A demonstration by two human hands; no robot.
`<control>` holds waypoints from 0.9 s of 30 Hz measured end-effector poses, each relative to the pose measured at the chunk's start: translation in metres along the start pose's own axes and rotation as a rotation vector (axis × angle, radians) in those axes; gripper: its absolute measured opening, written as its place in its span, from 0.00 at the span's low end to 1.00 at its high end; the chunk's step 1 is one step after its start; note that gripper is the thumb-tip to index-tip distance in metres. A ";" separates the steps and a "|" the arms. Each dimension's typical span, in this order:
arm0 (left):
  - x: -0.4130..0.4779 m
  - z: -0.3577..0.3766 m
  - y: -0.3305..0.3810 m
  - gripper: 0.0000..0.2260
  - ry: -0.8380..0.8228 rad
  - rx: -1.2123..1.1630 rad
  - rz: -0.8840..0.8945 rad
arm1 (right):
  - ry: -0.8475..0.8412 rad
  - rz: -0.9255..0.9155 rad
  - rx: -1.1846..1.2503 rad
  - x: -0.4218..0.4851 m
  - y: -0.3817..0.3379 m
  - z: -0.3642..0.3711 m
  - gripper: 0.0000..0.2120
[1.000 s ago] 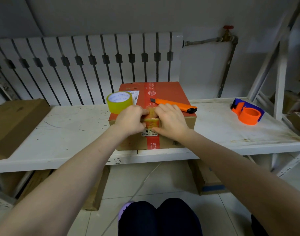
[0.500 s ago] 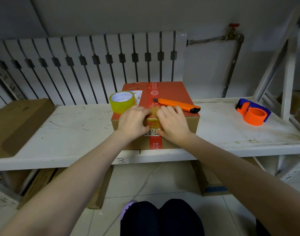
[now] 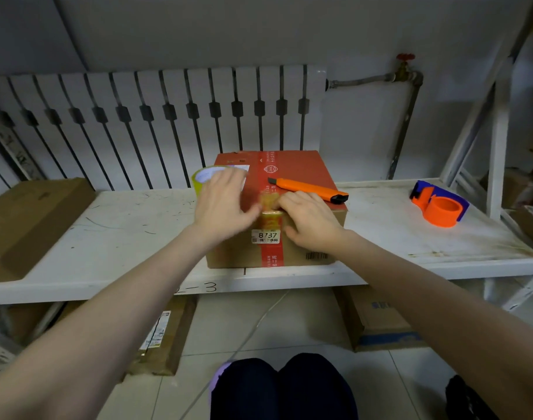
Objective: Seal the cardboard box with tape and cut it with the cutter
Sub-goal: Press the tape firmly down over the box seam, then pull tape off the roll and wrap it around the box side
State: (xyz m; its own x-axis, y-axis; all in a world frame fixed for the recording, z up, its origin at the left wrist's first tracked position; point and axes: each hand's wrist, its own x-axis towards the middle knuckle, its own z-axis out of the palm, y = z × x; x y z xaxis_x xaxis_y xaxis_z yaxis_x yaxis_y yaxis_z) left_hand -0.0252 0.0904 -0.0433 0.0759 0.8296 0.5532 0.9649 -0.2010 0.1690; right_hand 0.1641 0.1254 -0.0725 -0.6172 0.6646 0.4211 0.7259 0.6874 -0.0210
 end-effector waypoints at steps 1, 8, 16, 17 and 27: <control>0.005 -0.005 -0.006 0.24 0.036 0.003 -0.091 | -0.002 0.012 0.016 0.001 -0.001 0.001 0.15; 0.025 -0.013 -0.015 0.15 -0.231 0.111 -0.316 | 0.009 0.086 0.146 0.006 -0.007 -0.003 0.16; 0.011 -0.022 0.013 0.13 -0.071 -0.315 -0.296 | 0.247 0.241 0.612 0.005 -0.032 -0.024 0.22; 0.008 -0.024 0.019 0.12 -0.054 -0.390 -0.288 | 0.291 0.265 0.649 0.004 -0.033 -0.029 0.24; -0.027 -0.049 0.059 0.06 0.042 -0.792 -0.200 | 0.422 0.217 0.459 -0.015 -0.047 -0.074 0.28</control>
State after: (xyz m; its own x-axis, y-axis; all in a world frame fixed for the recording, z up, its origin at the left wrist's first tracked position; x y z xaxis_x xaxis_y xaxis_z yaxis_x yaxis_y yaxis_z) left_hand 0.0170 0.0308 -0.0077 -0.1032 0.8718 0.4788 0.4941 -0.3729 0.7854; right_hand 0.1614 0.0612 -0.0104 -0.2313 0.6946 0.6812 0.5599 0.6676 -0.4907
